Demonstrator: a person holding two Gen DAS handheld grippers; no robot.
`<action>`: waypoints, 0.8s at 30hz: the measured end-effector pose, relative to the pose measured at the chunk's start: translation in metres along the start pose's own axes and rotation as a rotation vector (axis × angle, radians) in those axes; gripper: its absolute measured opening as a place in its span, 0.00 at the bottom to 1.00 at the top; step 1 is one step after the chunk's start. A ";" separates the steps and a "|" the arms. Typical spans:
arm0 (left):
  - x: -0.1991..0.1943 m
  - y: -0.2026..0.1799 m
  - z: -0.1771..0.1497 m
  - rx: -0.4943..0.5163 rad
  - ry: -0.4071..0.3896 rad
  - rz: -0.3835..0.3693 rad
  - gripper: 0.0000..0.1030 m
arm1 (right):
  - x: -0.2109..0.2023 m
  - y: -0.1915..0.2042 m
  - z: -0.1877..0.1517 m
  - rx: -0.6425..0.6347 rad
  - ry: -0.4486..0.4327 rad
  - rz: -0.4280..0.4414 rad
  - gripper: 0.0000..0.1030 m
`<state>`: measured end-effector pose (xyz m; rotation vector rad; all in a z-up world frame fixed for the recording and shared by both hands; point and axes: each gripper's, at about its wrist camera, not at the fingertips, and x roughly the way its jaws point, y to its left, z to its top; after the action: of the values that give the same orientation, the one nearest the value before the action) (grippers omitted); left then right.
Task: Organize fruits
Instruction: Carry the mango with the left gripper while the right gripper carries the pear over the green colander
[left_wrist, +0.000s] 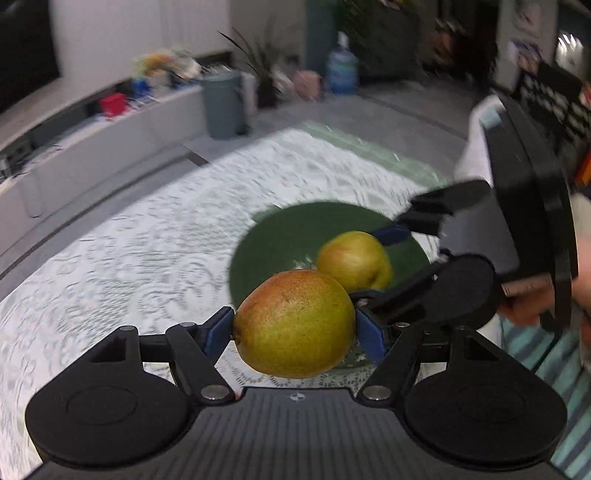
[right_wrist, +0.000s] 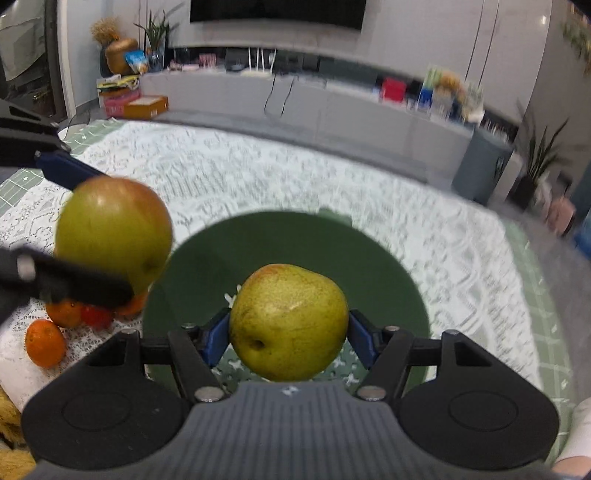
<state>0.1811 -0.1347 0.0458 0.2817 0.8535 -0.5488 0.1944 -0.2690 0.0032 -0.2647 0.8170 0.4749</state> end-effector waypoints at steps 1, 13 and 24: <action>0.008 -0.001 0.003 0.022 0.017 -0.002 0.80 | 0.007 0.000 0.002 0.000 0.018 0.013 0.62; 0.064 -0.012 0.014 0.296 0.231 -0.063 0.80 | 0.043 -0.006 0.004 -0.124 0.176 0.053 0.62; 0.097 0.001 0.018 0.283 0.362 -0.114 0.80 | 0.056 -0.008 -0.002 -0.140 0.243 0.058 0.62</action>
<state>0.2445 -0.1757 -0.0180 0.6070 1.1474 -0.7399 0.2301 -0.2596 -0.0401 -0.4351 1.0323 0.5628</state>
